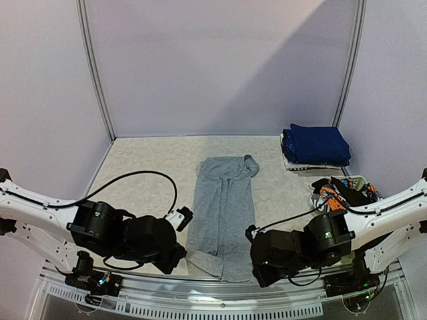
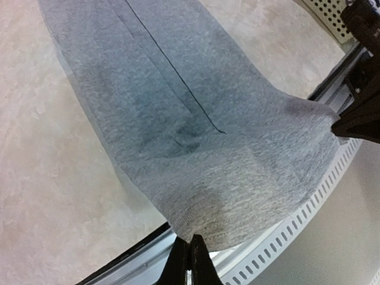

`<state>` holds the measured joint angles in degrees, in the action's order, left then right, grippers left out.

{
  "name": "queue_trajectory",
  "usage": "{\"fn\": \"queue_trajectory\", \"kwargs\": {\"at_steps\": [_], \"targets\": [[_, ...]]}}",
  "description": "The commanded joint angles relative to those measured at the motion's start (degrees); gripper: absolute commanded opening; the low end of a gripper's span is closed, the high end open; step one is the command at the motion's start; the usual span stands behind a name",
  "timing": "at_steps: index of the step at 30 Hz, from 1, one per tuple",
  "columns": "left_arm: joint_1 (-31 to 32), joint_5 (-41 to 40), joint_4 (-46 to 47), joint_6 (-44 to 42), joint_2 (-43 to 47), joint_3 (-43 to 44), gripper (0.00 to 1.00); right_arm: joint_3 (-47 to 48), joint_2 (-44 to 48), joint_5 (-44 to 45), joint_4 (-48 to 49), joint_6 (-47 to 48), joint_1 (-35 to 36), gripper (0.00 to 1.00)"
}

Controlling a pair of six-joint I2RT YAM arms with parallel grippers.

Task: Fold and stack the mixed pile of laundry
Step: Fold the rectangle-folded tank top at the center of the board.

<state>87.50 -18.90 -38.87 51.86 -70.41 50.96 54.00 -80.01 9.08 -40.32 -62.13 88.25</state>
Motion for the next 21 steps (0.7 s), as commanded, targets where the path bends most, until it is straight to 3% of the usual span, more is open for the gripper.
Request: {"fn": "queue_trajectory", "kwargs": {"at_steps": [1,8,18,21], "targets": [[-3.0,-7.5,-4.3,-2.8,0.1,3.3,0.0,4.4,-1.5,6.0,-3.9,3.1,-2.8,0.0],[-7.7,-14.5,-7.0,-6.6,-2.0,8.8,0.0,9.9,-4.1,9.9,-8.6,7.8,-8.6,0.0],[-17.7,-12.2,-3.0,-15.2,-8.2,13.6,0.0,15.9,-7.5,11.9,-12.4,15.3,-18.1,0.0],[-22.9,-7.1,1.6,-18.2,-12.7,14.5,0.0,18.4,-10.6,10.8,-12.3,19.4,-22.0,0.0]]}}
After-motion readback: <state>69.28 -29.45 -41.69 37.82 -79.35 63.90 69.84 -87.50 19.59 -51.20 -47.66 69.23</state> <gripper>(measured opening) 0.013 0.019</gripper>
